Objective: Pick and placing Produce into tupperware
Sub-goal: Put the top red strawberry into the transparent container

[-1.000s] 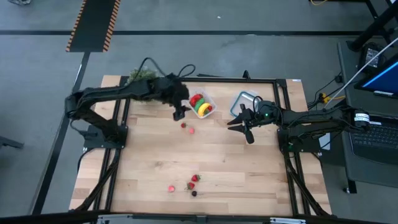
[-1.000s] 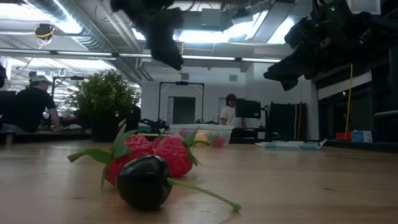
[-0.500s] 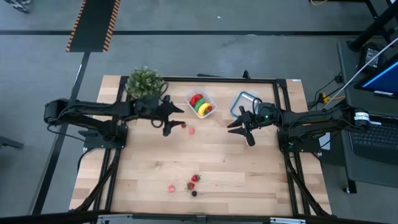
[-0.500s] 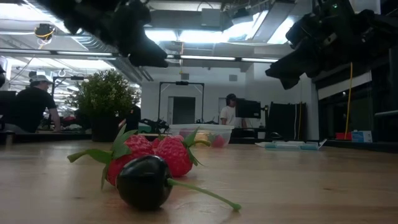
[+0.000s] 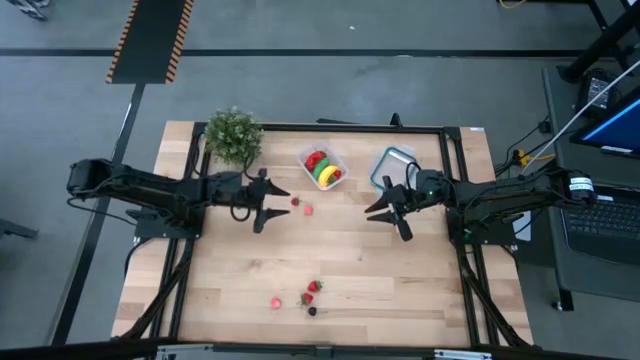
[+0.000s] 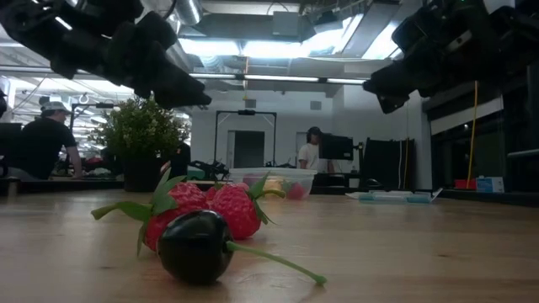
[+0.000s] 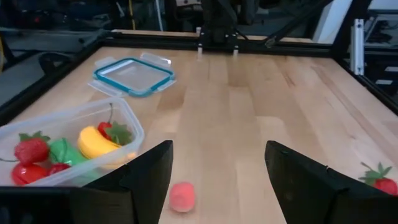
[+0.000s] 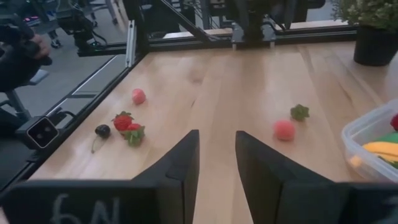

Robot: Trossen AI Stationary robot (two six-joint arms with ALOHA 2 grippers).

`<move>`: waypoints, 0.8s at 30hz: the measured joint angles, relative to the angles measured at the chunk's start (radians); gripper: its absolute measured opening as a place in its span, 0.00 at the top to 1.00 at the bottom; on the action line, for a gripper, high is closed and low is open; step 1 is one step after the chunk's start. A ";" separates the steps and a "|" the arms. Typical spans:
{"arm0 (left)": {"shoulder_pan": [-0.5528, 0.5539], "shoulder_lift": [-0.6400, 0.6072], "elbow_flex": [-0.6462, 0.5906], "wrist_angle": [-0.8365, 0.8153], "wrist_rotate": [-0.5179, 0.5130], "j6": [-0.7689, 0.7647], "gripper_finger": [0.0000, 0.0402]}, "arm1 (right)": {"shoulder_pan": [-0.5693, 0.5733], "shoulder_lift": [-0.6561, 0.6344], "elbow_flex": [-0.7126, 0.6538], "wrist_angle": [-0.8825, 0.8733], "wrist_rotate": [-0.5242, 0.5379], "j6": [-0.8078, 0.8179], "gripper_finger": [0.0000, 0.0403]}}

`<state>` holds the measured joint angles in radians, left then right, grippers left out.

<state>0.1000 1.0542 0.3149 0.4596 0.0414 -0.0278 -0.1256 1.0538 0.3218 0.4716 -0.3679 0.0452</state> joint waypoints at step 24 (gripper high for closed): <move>-0.025 0.006 0.000 -0.004 -0.006 -0.023 0.38 | 0.003 0.000 0.000 0.008 0.001 0.001 0.74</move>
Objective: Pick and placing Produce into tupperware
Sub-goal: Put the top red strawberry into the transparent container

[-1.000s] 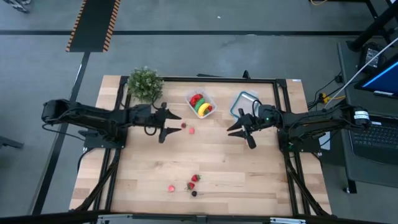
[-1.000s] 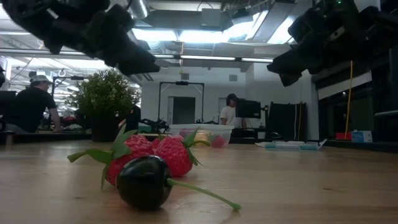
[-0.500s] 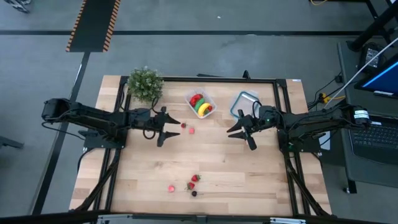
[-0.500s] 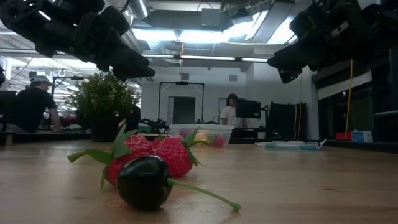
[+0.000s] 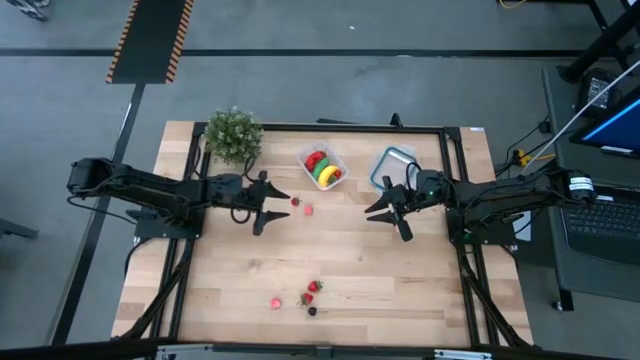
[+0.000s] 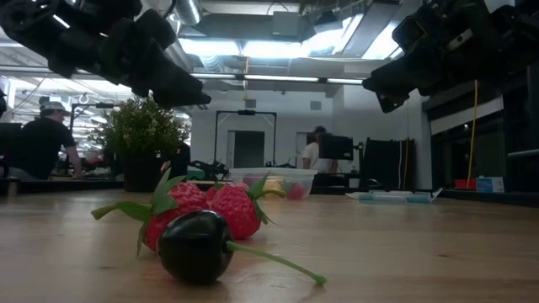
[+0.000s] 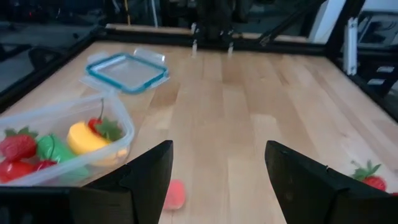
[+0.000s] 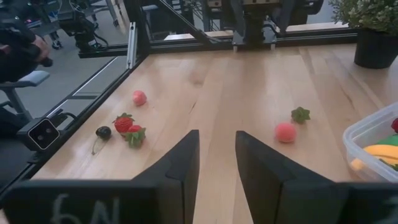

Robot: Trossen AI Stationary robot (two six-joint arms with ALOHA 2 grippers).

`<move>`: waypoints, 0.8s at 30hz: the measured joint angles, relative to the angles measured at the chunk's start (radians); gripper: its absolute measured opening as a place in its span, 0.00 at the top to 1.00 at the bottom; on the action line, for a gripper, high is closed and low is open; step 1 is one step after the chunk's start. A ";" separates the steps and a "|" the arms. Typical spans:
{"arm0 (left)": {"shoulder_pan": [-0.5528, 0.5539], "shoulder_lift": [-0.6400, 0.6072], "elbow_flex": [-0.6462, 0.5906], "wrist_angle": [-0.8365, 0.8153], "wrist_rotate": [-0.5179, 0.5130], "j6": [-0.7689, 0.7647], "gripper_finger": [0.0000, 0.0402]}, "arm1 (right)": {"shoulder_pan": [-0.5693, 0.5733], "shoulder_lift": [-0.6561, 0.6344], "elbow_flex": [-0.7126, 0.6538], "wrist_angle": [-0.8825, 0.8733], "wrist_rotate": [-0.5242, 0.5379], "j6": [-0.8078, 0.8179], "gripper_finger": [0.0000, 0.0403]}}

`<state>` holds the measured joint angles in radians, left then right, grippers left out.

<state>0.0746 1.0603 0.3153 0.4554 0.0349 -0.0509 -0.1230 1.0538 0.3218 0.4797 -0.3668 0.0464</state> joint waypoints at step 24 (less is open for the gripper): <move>0.077 0.184 0.229 -0.501 -0.115 0.089 0.38 | 0.000 0.000 0.000 0.002 0.037 -0.013 0.74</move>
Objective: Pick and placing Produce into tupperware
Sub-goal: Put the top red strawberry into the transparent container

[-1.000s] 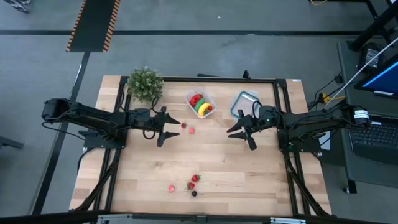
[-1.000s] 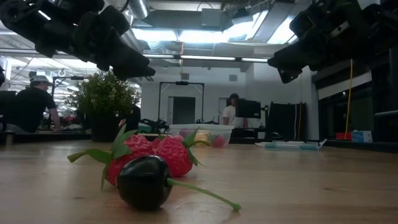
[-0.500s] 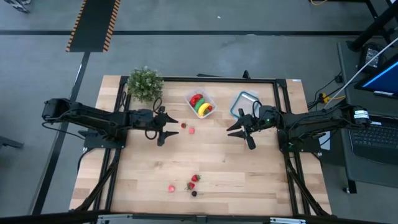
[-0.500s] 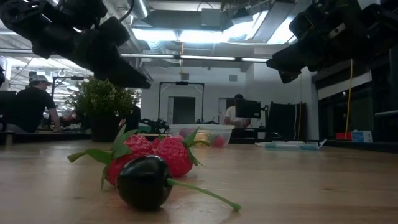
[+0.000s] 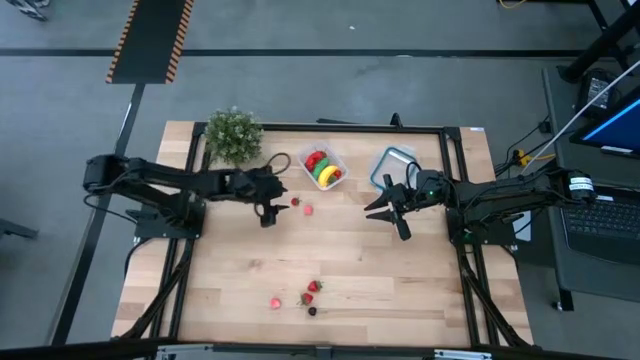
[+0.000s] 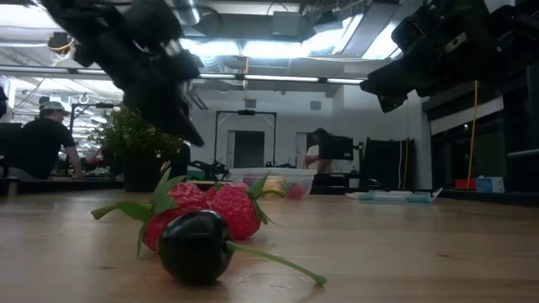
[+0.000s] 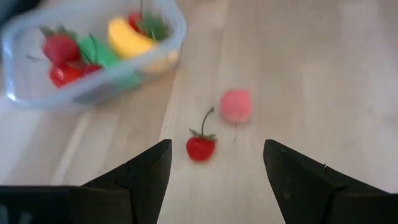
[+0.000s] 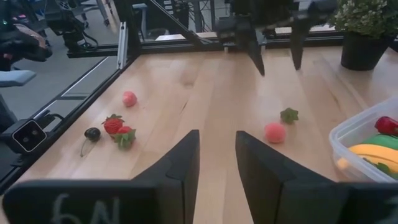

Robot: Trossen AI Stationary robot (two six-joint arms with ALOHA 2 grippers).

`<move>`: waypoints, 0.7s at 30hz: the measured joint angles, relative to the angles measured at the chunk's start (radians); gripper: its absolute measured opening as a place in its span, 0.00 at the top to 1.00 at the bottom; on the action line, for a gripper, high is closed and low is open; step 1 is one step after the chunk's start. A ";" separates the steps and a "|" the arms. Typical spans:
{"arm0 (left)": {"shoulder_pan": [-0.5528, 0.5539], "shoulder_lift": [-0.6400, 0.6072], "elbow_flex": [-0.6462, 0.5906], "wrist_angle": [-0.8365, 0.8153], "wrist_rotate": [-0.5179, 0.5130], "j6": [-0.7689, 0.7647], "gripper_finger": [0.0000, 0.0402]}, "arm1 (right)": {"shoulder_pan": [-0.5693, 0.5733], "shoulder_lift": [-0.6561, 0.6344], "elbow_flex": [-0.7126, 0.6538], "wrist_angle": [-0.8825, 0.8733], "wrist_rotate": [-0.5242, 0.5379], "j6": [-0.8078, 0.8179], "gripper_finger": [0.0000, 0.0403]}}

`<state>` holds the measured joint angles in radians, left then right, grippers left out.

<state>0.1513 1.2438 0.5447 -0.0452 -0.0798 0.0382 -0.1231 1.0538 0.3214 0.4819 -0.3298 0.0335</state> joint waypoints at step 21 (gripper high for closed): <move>0.057 0.411 0.306 -0.237 0.026 0.183 0.38 | 0.000 0.000 0.000 0.000 -0.004 -0.016 0.74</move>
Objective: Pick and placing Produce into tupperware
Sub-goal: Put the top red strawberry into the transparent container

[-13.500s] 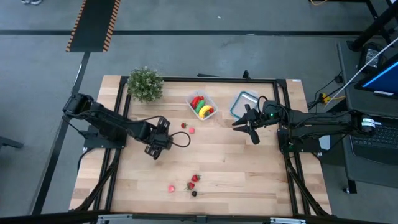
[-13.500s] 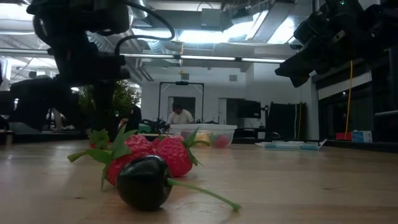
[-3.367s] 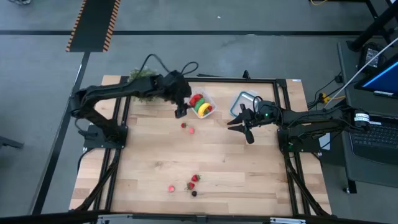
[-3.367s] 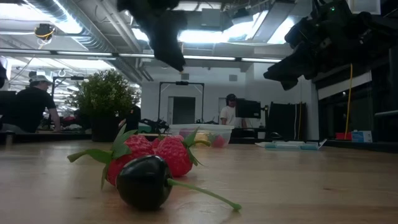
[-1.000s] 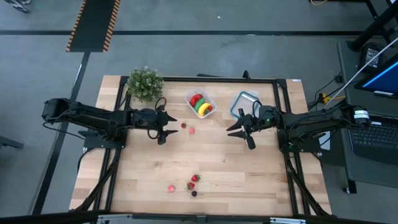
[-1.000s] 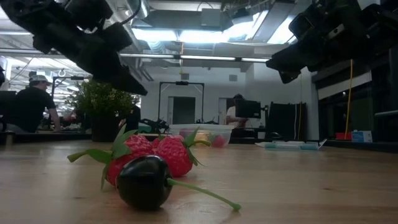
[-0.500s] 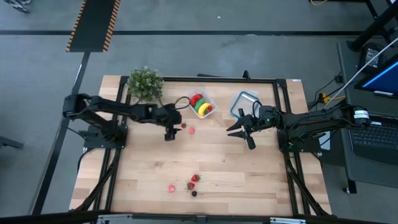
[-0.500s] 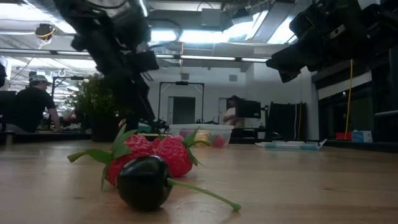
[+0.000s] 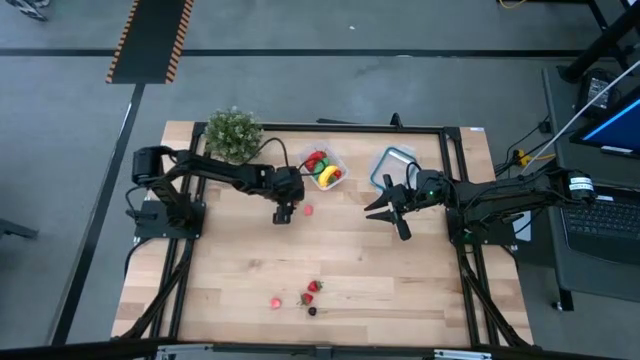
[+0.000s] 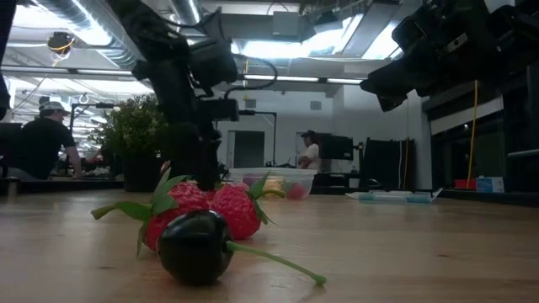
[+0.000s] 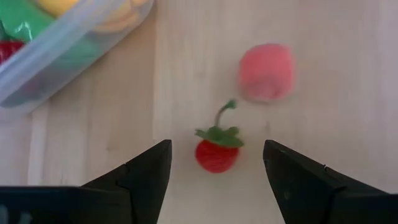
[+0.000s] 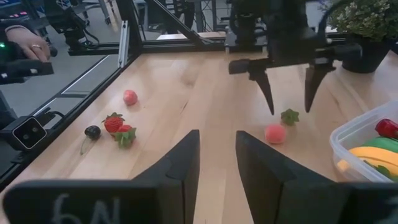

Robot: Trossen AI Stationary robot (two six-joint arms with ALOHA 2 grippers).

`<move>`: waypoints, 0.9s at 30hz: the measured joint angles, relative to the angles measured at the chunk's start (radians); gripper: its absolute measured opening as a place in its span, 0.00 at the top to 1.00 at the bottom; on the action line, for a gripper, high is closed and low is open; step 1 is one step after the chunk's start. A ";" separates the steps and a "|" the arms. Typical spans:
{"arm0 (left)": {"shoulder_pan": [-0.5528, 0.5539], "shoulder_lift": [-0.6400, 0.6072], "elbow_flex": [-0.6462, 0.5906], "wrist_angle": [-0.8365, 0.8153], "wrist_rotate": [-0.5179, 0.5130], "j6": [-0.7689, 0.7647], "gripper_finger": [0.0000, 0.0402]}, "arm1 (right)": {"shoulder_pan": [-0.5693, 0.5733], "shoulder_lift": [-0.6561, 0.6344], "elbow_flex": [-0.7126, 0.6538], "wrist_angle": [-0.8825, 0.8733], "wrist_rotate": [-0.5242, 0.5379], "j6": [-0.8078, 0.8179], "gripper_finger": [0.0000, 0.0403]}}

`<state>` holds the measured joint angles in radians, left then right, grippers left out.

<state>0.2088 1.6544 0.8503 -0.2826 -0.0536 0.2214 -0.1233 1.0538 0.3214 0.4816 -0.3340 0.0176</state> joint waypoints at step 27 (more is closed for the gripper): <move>0.035 0.041 0.002 0.032 0.074 -0.009 0.47 | 0.000 0.000 0.000 0.000 0.000 -0.001 0.74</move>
<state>0.2442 1.6955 0.8520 -0.2506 0.0208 0.2123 -0.1234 1.0534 0.3214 0.4815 -0.3340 0.0171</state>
